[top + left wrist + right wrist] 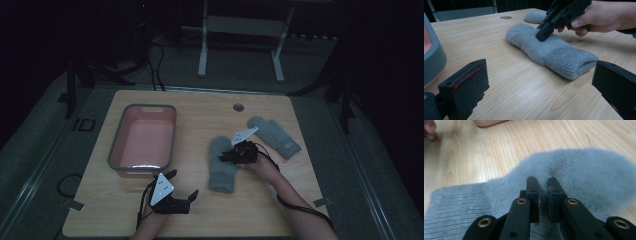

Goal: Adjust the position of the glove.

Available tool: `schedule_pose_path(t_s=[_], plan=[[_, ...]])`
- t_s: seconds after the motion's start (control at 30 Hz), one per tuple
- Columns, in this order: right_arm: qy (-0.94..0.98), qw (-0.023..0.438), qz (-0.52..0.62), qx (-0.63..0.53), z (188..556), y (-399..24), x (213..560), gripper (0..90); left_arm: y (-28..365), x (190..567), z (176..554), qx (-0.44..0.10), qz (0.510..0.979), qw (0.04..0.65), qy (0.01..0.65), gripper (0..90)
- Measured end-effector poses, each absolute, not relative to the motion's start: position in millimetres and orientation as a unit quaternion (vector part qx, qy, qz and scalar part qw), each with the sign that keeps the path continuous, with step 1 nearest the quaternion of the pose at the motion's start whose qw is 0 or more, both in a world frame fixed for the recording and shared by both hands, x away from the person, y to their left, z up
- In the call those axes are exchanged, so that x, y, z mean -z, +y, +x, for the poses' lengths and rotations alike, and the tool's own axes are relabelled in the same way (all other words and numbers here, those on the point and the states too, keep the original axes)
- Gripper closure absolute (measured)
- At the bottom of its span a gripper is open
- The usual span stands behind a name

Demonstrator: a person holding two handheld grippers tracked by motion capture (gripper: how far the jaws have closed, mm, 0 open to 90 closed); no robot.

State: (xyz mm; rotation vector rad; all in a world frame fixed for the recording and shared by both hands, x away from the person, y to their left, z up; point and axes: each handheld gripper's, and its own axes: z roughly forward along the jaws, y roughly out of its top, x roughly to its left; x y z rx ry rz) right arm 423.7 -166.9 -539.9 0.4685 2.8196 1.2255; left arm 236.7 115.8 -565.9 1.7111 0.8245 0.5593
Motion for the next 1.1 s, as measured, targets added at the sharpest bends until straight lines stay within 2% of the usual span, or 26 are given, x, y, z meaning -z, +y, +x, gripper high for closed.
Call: schedule_pose_path(t_s=[0.13, 0.27, 0.5, 0.63, 0.7, 0.77, 1.03, 1.1], plan=[[0.905, 0.022, 0.151, -0.397, 425, -166, 540, 60.5, 116, 566, 236, -0.237, 0.722, 0.549, 0.348, 1.0], [0.9, 0.027, 0.158, -0.406, 424, -171, 528, 50.5, 116, 566, 236, -0.237, 0.721, 0.549, 0.349, 1.0], [0.882, 0.056, 0.179, -0.433, 417, -189, 498, 42.9, 116, 566, 236, -0.236, 0.721, 0.55, 0.35, 1.0], [0.871, 0.091, 0.205, -0.438, 413, -208, 485, 40.6, 116, 566, 236, -0.238, 0.723, 0.548, 0.348, 1.0], [0.868, 0.094, 0.219, -0.435, 414, -216, 483, 34.5, 116, 566, 236, -0.238, 0.722, 0.548, 0.348, 1.0], [0.865, 0.094, 0.23, -0.437, 416, -226, 482, 33.3, 116, 566, 236, -0.237, 0.722, 0.548, 0.349, 1.0], [0.845, 0.149, 0.313, -0.408, 431, -268, 484, 30.1, 116, 566, 236, -0.237, 0.723, 0.547, 0.349, 1.0], [0.843, 0.142, 0.325, -0.405, 435, -276, 486, 32.0, 116, 566, 236, -0.237, 0.723, 0.547, 0.35, 1.0]])
